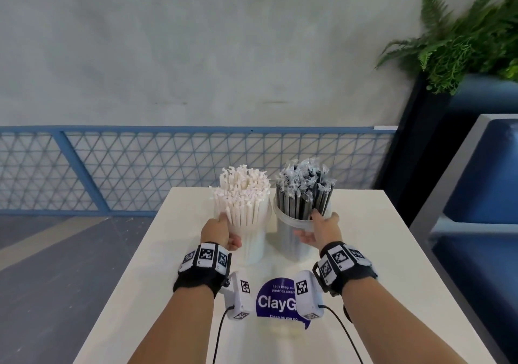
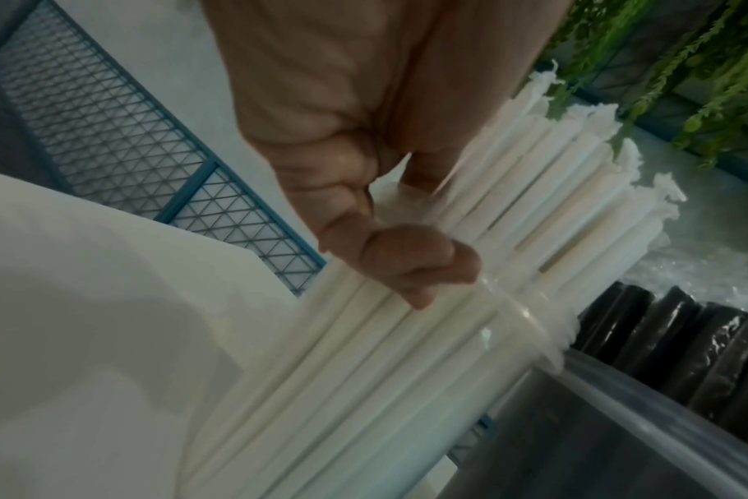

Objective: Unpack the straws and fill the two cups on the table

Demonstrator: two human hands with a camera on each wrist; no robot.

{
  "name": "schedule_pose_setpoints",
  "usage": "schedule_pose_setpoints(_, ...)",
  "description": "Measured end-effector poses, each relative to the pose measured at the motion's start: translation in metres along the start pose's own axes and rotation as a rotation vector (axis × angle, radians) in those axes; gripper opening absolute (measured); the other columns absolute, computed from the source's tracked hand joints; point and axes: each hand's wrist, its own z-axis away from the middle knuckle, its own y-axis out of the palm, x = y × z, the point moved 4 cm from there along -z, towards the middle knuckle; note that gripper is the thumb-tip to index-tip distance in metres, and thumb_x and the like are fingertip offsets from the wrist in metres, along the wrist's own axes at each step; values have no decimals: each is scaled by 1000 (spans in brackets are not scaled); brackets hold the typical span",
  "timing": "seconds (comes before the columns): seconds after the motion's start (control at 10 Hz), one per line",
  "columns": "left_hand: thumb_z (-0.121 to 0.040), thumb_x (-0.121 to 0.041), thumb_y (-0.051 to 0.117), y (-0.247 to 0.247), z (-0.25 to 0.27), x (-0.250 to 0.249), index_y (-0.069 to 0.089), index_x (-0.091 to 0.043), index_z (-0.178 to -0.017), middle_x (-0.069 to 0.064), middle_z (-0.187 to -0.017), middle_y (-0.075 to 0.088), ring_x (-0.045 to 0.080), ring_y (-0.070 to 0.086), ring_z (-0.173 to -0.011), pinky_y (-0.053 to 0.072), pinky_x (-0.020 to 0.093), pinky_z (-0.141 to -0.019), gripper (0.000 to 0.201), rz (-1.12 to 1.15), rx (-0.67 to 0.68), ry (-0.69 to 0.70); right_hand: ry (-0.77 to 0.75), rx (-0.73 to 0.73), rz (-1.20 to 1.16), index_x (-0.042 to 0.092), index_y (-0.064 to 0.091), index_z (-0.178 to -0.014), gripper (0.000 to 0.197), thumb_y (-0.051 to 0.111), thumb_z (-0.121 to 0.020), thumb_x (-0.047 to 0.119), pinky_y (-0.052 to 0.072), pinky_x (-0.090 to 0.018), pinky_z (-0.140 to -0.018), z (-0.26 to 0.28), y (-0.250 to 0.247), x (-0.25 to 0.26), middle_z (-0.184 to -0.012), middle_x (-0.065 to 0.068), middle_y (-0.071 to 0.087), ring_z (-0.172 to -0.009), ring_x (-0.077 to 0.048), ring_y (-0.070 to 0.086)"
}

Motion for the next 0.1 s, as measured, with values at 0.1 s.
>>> schedule_pose_setpoints(0.1, -99, -37, 32, -12, 23, 8, 36, -3, -118, 17, -58, 59, 26, 56, -45, 46, 26, -40, 39, -89, 20, 59, 17, 55, 125, 19, 8, -146, 64, 46, -95, 31, 56, -42, -66, 17, -11, -6, -144, -19, 34, -68, -32, 65)
